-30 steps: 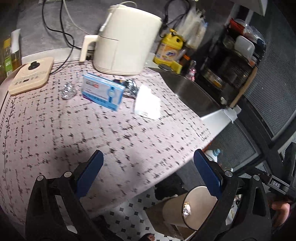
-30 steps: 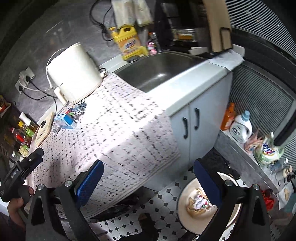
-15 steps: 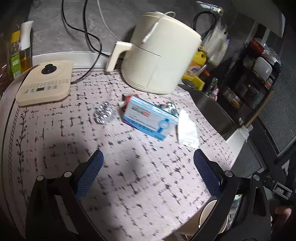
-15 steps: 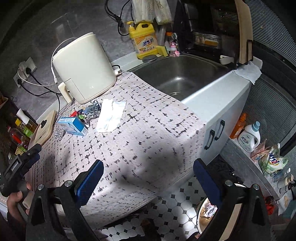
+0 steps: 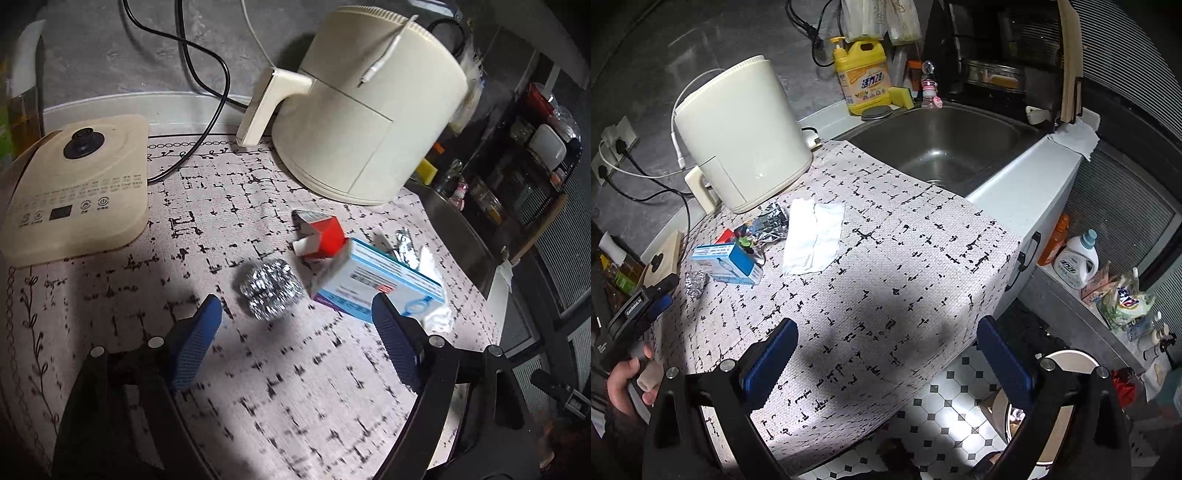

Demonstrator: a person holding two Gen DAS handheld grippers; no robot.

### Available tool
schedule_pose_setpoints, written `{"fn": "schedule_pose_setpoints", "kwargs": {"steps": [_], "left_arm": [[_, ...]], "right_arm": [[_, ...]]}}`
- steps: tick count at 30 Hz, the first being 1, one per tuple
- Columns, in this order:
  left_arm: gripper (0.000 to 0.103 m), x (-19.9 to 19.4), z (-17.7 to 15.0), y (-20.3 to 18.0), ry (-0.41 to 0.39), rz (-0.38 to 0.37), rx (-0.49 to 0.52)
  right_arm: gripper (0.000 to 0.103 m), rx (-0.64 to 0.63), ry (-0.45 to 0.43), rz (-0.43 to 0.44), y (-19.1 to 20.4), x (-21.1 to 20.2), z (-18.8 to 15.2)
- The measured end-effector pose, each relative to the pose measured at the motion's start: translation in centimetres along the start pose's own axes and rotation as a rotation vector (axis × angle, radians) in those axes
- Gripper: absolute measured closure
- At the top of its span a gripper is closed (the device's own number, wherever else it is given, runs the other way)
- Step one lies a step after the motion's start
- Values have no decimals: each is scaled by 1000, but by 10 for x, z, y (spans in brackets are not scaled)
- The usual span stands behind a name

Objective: Collect trash
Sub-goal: 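Grasp the foil ball with the left tool while the right tool grasps the clear plastic bag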

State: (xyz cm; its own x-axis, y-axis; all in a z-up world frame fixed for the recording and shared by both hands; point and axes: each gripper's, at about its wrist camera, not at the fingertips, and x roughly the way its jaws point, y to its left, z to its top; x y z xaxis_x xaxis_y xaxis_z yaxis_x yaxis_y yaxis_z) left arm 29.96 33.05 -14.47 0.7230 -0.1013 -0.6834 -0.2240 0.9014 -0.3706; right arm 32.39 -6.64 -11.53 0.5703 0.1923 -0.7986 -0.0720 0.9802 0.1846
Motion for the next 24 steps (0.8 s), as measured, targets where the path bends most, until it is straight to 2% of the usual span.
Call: {"fn": "schedule_pose_setpoints", "kwargs": {"steps": [9, 11, 12, 15, 19, 24], "left_arm": [[30, 36, 8, 7, 61, -14, 13], [41, 42, 7, 8, 81, -13, 19], [57, 44, 6, 9, 95, -12, 17], [58, 37, 5, 13, 82, 16, 12], [58, 16, 3, 18, 63, 9, 23], [58, -8, -6, 37, 51, 46, -21]], "right_arm": [[8, 27, -7, -44, 6, 3, 5], [8, 26, -8, -40, 10, 6, 9], [8, 25, -7, -37, 12, 8, 10], [8, 1, -2, -19, 23, 18, 16], [8, -27, 12, 12, 39, 35, 24], [11, -78, 31, 53, 63, 63, 36]]}}
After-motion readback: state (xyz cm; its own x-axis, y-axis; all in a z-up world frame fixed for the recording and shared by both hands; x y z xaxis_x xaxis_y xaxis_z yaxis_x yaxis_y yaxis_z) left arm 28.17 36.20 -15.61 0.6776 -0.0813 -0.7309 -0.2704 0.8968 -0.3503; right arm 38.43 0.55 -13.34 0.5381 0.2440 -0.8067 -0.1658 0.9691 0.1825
